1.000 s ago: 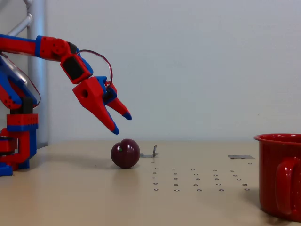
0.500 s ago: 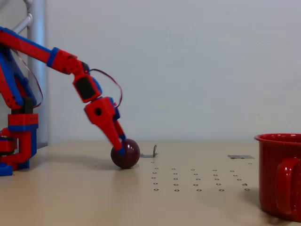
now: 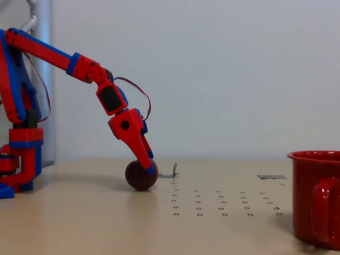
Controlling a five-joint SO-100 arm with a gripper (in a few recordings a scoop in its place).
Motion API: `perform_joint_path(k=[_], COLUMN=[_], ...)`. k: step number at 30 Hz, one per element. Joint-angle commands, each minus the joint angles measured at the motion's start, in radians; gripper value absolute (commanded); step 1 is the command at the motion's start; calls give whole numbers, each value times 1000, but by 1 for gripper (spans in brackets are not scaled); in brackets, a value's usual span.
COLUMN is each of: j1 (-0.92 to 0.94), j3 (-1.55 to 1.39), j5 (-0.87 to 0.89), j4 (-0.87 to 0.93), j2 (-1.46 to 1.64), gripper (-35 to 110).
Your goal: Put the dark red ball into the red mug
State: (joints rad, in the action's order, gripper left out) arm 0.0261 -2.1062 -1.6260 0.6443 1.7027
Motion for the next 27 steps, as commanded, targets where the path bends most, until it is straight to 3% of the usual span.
perform_joint_path(k=[1, 13, 27], j1=[28, 74, -14], j3=[61, 2, -124], j5=[-18, -51, 46], j4=[-11, -6, -3], j2=[26, 32, 117], gripper=[44, 43, 42])
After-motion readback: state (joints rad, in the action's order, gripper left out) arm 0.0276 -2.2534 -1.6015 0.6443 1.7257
